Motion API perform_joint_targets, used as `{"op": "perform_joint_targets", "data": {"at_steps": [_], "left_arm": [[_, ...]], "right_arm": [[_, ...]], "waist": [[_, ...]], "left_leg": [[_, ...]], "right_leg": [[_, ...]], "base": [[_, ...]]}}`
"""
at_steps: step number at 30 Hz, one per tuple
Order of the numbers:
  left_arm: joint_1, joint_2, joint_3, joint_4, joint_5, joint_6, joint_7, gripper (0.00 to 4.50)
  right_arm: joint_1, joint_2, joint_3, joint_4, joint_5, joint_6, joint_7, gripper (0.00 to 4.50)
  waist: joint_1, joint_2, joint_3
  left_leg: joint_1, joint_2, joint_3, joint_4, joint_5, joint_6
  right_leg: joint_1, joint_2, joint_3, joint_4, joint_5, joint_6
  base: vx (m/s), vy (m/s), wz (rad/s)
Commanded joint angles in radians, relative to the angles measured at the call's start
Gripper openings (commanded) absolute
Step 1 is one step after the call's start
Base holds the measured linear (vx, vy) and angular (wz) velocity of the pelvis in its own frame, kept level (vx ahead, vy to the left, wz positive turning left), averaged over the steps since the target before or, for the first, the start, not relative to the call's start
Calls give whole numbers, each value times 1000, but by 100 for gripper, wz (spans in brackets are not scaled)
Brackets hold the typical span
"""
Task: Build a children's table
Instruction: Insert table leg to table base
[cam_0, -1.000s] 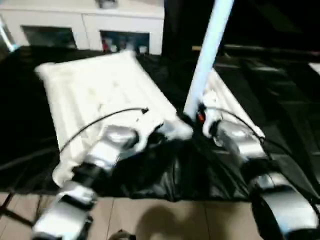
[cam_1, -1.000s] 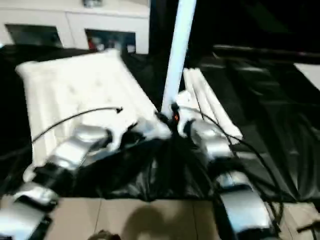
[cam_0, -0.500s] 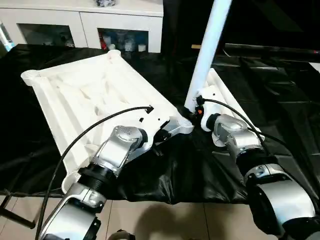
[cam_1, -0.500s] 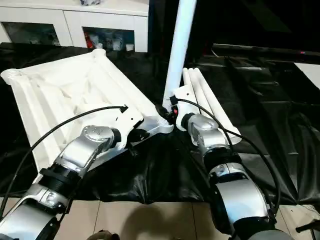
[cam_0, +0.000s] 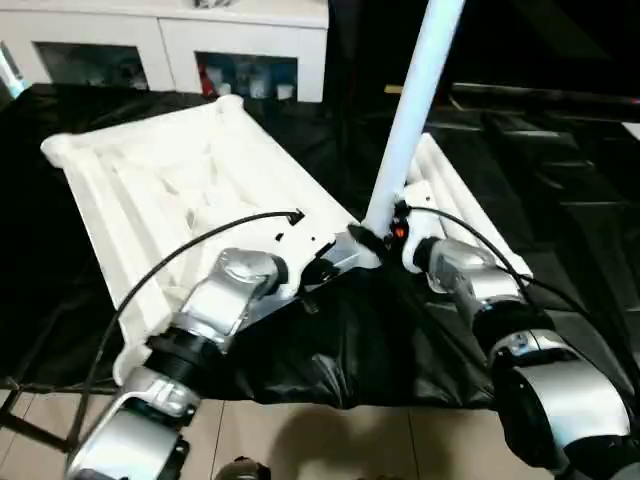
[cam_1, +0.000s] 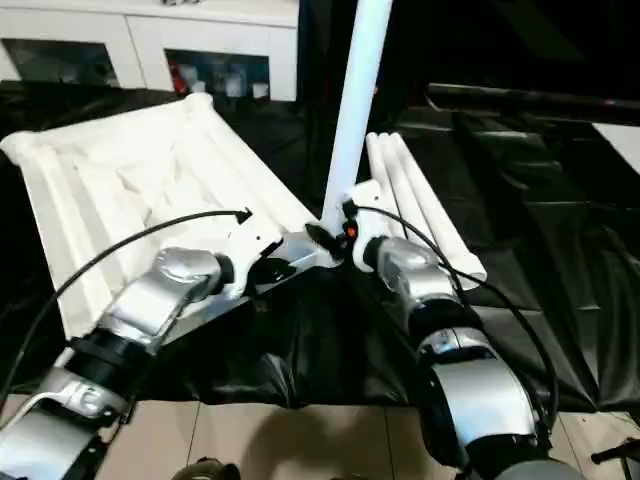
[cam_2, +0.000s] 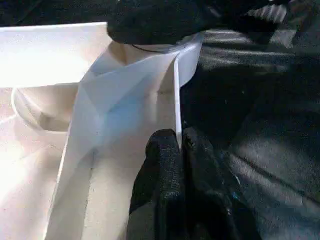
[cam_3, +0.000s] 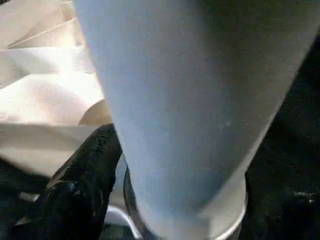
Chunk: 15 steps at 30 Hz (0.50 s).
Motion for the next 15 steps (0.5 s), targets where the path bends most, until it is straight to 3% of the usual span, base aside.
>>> {"op": "perform_joint_targets", "data": {"at_steps": [1,4,10,15], "left_arm": [[-20,-6,-14,-93,-37,-89,-52,0],[-1,36,-30,-106,-56,-138,-150,0],[17,93,-46,-113,-86,-207,-287,0],[22,130,-58,-93,-89,-233,-359,0]], "right_arm": [[34,7,64,-32,-9,16,124,386],[76,-45,109,-100,-26,3,251,386],[135,-118,169,-189,-50,11,420,386],[167,-143,201,-251,-53,34,476,386]], "waist": [[8,3,-80],[17,4,-78],[43,6,-75],[48,10,-73]], "left_leg": [[29,93,-42,-57,-101,87],[29,93,-43,-56,-103,100],[36,99,-41,-59,-152,66],[37,99,-44,-64,-194,30]], "right_leg": [[54,-117,62,-58,30,-264],[54,-116,59,-61,16,-262],[48,-116,60,-67,-78,-245],[45,-116,62,-70,-130,-231]], "base": [[0,0,0],[0,0,0],[0,0,0],[0,0,0]]}}
